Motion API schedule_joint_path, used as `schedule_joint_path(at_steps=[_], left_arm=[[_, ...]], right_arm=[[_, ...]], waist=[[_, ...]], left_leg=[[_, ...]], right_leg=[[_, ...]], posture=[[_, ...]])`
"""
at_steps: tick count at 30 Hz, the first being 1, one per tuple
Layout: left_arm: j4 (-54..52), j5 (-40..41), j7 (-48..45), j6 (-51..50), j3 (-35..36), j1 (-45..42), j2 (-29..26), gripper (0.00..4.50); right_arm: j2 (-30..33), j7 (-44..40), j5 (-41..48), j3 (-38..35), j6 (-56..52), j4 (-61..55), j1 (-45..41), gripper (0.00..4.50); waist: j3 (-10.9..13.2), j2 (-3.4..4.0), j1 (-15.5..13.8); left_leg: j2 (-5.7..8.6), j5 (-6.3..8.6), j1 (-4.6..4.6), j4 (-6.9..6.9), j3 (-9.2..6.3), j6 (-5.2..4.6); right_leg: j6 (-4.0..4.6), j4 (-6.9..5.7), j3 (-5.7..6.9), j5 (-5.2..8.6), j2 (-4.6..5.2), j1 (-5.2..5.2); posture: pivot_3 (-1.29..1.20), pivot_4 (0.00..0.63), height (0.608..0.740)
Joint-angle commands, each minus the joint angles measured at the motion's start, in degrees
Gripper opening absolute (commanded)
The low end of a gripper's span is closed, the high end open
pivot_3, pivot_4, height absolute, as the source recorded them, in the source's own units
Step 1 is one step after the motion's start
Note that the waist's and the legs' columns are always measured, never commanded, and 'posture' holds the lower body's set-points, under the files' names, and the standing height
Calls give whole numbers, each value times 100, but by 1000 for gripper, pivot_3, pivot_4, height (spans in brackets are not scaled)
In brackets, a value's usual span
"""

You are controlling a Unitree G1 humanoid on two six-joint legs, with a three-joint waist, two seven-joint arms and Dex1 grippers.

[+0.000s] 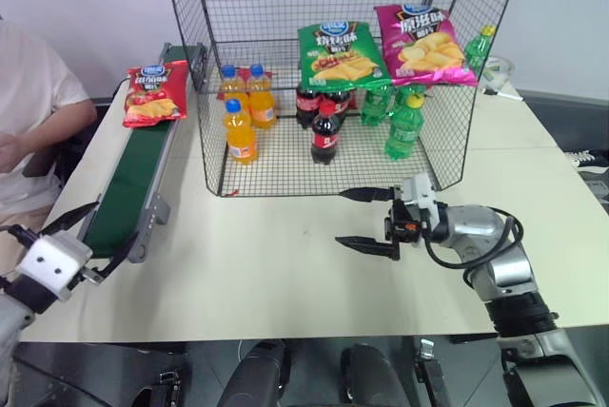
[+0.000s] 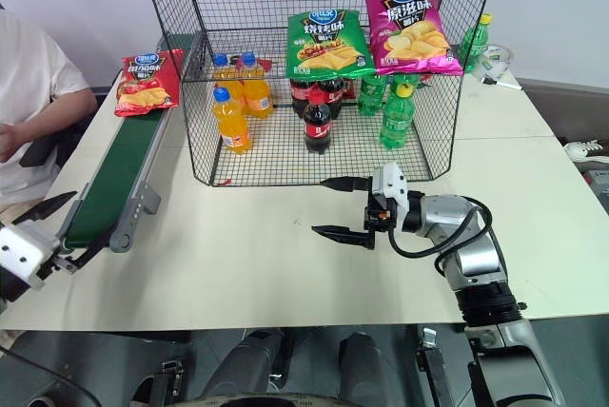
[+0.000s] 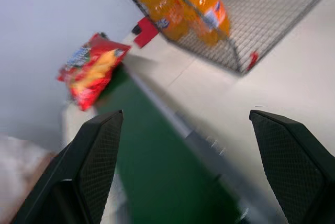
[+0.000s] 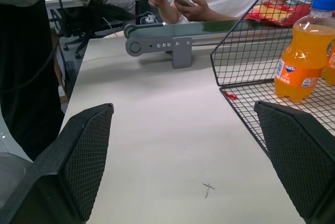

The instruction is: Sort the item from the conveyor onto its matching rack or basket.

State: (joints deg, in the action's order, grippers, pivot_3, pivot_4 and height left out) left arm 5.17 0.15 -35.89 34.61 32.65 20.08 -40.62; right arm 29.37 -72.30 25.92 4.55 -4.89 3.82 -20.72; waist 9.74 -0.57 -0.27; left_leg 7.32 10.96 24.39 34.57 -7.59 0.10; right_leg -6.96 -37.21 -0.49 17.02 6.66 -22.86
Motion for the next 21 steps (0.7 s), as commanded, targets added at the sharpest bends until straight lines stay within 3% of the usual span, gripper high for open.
schedule_joint_path(at_steps=[1,7,14,21], left_arm=[[713,-1665,1370,1450,700,394,-184,4034],[1716,-2644,2695,2191,522,648,-381,4034],[1854,-3782,4107,2023,101,417,-567,4034],[1725,-4264,5112,1686,-140,393,-742,4034]], right_arm=[[-58,26,53,-49,51,-199,-54,4500],[-85,-25,39,24,21,-217,-102,4500],[-111,5,-12,64,16,-255,-104,4500],[-93,45,-8,54,-47,-402,-13,4500]], waist=[[-1,-3,2],[-2,-4,-57],[-3,-5,-38],[-3,-5,-5]], left_leg=[[0,0,0,-5,2,0],[1,0,-1,-25,-1,0],[1,-1,-5,-25,-1,1],[-1,-1,-5,-30,-1,1]], right_leg=[[0,2,-2,0,0,0],[-1,3,1,0,1,-10],[-18,-5,3,-10,-4,-10],[-26,-6,3,-15,-10,-17]], posture=[[0,150,740],[0,150,740],[0,150,740],[0,150,740]])
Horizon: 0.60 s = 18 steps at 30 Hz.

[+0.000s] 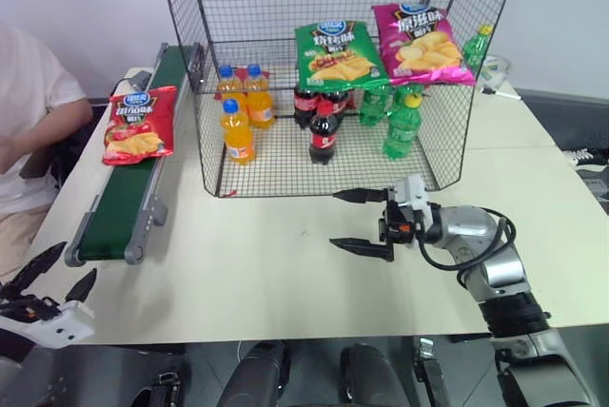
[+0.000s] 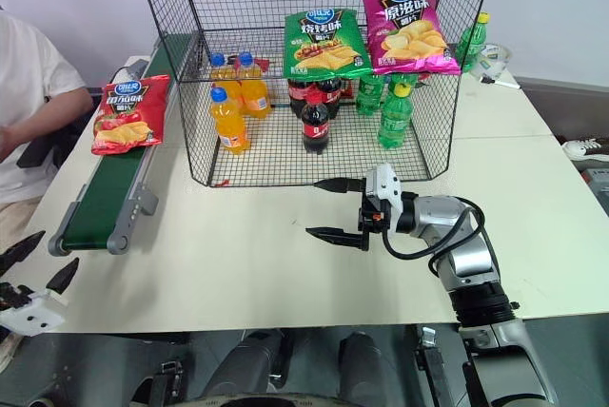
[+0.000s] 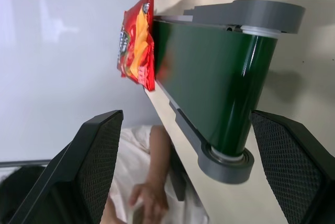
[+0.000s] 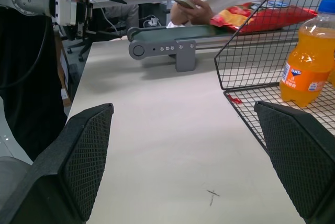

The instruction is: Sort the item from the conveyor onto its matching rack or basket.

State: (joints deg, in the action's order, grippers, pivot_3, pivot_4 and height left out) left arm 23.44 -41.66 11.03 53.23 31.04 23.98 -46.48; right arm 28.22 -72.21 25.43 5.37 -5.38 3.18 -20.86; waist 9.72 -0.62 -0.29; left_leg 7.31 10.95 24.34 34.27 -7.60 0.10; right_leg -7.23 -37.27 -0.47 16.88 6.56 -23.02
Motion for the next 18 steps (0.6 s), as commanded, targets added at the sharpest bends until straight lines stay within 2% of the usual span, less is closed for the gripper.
schedule_joint_path(at_steps=[1,18], left_arm=[[-102,-108,519,-255,-14,-3,-173,4034],[-116,92,966,-796,-661,-3,-279,4034]], right_arm=[[21,50,40,-30,-8,-353,16,4500],[24,89,-8,-34,3,-338,10,4500]], waist=[[0,0,-5],[-3,-3,-10]], left_leg=[[-1,0,0,-1,0,0],[-2,-6,-5,0,0,8]], right_leg=[[0,-2,0,0,-1,-2],[1,-19,4,-2,-3,-3]], posture=[[0,150,740],[0,150,740]])
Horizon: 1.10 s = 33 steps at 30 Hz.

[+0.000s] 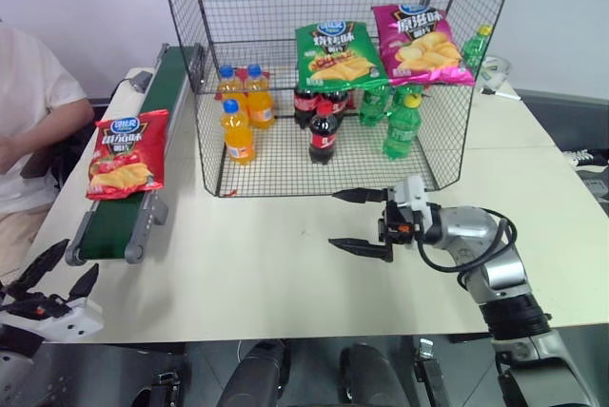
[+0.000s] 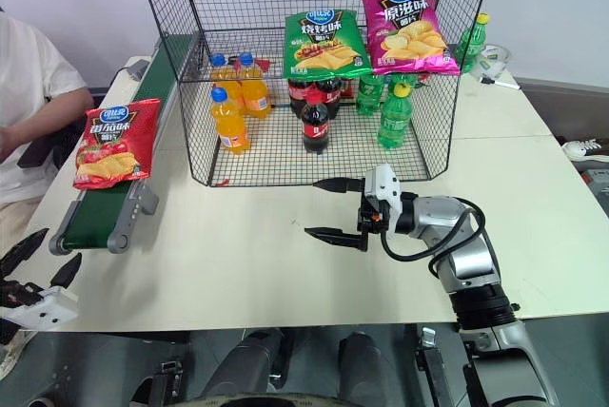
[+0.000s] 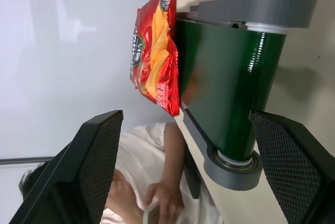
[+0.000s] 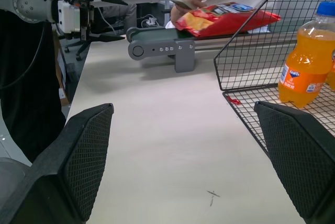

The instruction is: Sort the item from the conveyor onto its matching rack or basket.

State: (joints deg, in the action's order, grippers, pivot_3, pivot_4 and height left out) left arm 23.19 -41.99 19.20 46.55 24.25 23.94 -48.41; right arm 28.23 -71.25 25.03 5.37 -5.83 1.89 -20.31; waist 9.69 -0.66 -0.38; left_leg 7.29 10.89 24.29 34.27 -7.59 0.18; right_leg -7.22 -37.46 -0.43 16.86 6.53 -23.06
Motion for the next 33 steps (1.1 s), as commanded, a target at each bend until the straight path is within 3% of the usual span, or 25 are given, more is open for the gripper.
schedule_joint_path(at_steps=[1,31,33], left_arm=[[-70,141,165,-151,-15,-11,-96,4034],[-75,220,499,-534,-557,-420,-198,4034],[-96,249,482,-548,-547,-443,-195,3486]], right_arm=[[23,-8,29,-33,49,-210,-42,4500],[19,-32,28,-89,20,-295,-1,4500],[28,-23,27,-105,23,-278,-9,4500]], waist=[[0,0,-1],[-2,-2,-2],[-2,-2,-3]], left_leg=[[0,0,0,0,0,1],[0,-8,-8,1,0,2],[0,-8,-8,1,0,2]], right_leg=[[0,-1,0,0,0,0],[0,-14,0,-1,-1,1],[0,-14,0,-1,-1,1]], posture=[[0,150,740],[0,150,740],[0,150,740]])
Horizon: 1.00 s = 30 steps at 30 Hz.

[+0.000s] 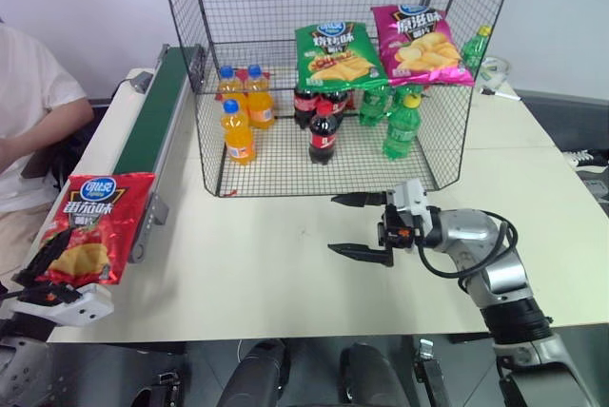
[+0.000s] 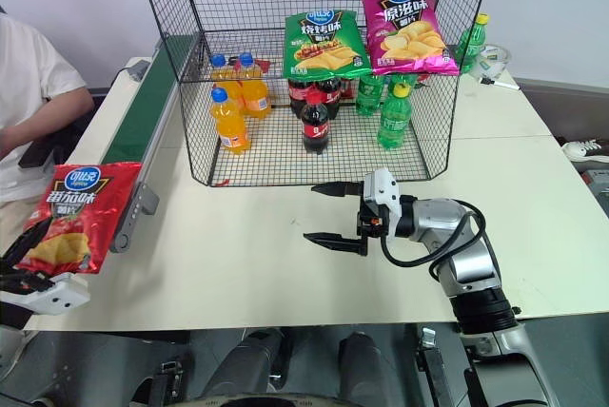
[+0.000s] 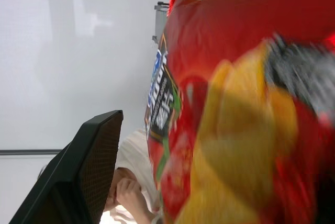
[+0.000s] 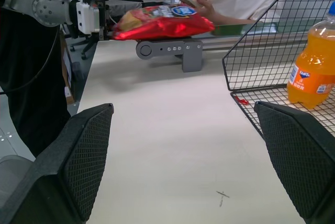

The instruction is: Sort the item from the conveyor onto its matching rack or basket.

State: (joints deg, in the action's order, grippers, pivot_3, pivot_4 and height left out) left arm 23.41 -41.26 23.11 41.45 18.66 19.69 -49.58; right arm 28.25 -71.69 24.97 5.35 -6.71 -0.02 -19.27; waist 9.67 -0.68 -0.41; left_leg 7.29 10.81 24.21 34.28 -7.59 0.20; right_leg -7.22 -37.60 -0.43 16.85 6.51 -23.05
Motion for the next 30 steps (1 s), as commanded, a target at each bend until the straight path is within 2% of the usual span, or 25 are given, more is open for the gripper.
schedule_joint_path(at_steps=[1,6,7,8,17,24,30], left_arm=[[-120,186,81,-48,13,-27,-80,3134],[-94,278,0,-74,-13,-89,-79,745],[-86,305,-16,-59,-21,-94,-77,129],[-82,342,-45,-77,-16,-99,-68,17],[-599,588,-141,-295,289,-59,-96,17],[-2562,789,-728,-775,902,75,64,17],[-3818,961,-1481,-1166,753,-571,167,17]], right_arm=[[30,24,33,-106,112,-80,-116,4500],[54,48,19,-121,134,-47,-114,4500],[57,56,21,-126,136,-46,-115,4500],[59,68,18,-131,142,-42,-115,4500],[43,278,-43,-282,429,-6,-111,4500],[-246,1133,-74,-734,869,-230,103,4500],[-461,2118,-324,-1202,1452,-263,77,4500]], waist=[[0,0,-1],[0,-1,0],[-1,-1,1],[-1,-1,0],[-1,-2,0],[-4,-6,-22],[-4,-6,-19]], left_leg=[[0,0,0,0,0,0],[0,-2,-1,0,0,-1],[0,-2,-1,0,0,-1],[0,-2,-2,0,0,-1],[0,-3,-4,0,0,-1],[0,-3,-4,3,0,1],[0,-7,-6,4,2,3]], right_leg=[[0,0,0,0,0,0],[0,-1,0,0,0,0],[0,-2,0,0,0,0],[0,-2,0,0,0,0],[0,-6,0,0,0,2],[1,-8,-4,0,0,3],[3,-13,-8,-2,-2,3]], posture=[[0,150,740],[0,150,740],[0,150,740],[0,150,740],[0,150,740],[0,150,740],[0,150,740]])
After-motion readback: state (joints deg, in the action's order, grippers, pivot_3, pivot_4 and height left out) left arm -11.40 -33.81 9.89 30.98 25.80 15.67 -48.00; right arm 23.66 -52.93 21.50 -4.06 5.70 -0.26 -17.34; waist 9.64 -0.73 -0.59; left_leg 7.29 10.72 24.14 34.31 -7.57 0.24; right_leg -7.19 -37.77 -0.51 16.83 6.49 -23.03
